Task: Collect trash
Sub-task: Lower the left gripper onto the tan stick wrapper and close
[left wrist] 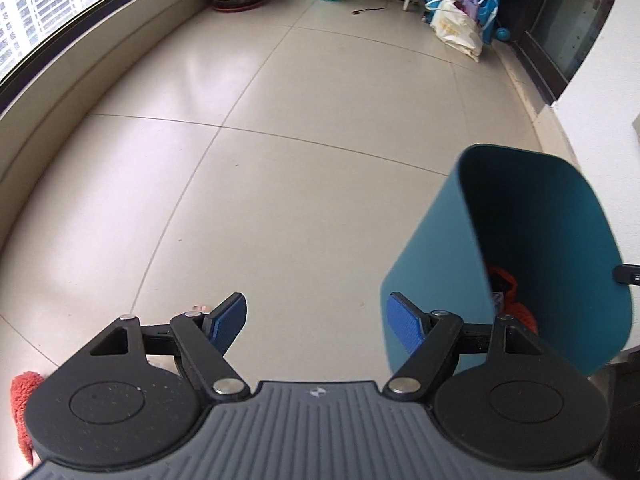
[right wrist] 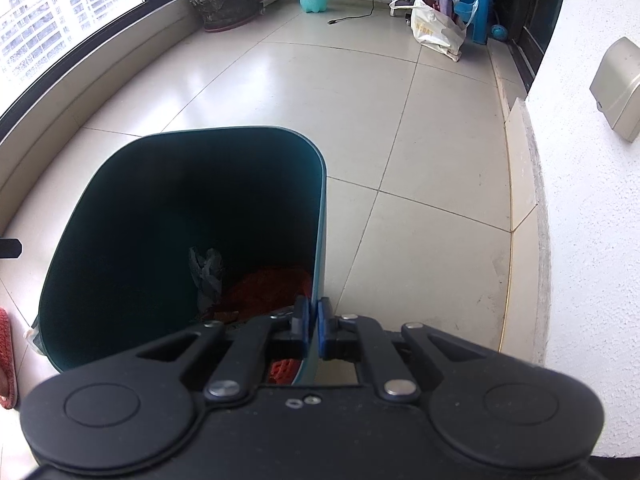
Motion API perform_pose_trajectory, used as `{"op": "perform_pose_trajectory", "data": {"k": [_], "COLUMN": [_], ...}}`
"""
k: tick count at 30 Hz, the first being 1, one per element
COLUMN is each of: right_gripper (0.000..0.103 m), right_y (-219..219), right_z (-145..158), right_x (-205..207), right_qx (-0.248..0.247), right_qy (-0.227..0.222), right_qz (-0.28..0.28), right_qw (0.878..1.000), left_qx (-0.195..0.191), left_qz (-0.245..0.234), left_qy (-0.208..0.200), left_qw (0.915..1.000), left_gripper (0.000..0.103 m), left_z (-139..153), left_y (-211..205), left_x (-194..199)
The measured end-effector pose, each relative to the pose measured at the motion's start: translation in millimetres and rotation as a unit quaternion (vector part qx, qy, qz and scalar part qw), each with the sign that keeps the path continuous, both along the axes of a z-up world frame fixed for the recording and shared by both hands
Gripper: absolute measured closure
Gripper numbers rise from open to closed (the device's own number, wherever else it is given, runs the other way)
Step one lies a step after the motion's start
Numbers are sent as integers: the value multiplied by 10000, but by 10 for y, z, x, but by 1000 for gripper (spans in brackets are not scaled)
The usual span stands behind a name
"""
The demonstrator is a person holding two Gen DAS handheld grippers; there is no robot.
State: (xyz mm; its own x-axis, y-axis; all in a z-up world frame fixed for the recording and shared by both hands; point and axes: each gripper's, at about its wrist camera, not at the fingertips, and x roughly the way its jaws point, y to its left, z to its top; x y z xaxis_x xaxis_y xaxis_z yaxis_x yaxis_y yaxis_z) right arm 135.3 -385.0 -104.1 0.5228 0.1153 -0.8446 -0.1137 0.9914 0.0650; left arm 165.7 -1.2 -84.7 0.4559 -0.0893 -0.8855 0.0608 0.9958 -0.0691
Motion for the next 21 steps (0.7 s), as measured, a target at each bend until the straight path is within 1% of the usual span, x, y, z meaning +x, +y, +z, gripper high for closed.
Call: {"op": "perform_pose_trajectory", "data": {"k": [2,7,9,11,17,21], "right_gripper": [100,100,100,100,100,100], "right_y": [18,94,110,106,128,145], "right_z": [0,2,-4,-14,-53,-98], "right_x": [10,33,48,79,122,196], "right_qx": [-57,-313,-349,-330,-383,-428], "right_qy": [1,10,28,65,149,244], "right_qz": [-24,-17,-46,-89,-109,-104], "right_qw": [10000,9995,9994,9994,9991,9987], "left_qx": [191,435,413,472,307,224], "left_qz": [131,381,477,571,734,830], "left_qy": [63,345,519,669,1106,1357], "left_qw": [9997,9977,9967,9950,9907,9870], "left_gripper": [26,26,26,26,26,26], "left_z": [-134,-564,-791,-1031,-1706,-2084], "left_y": [154,523,671,771,1029,1253], "left_x": [51,198,266,331,511,533]}}
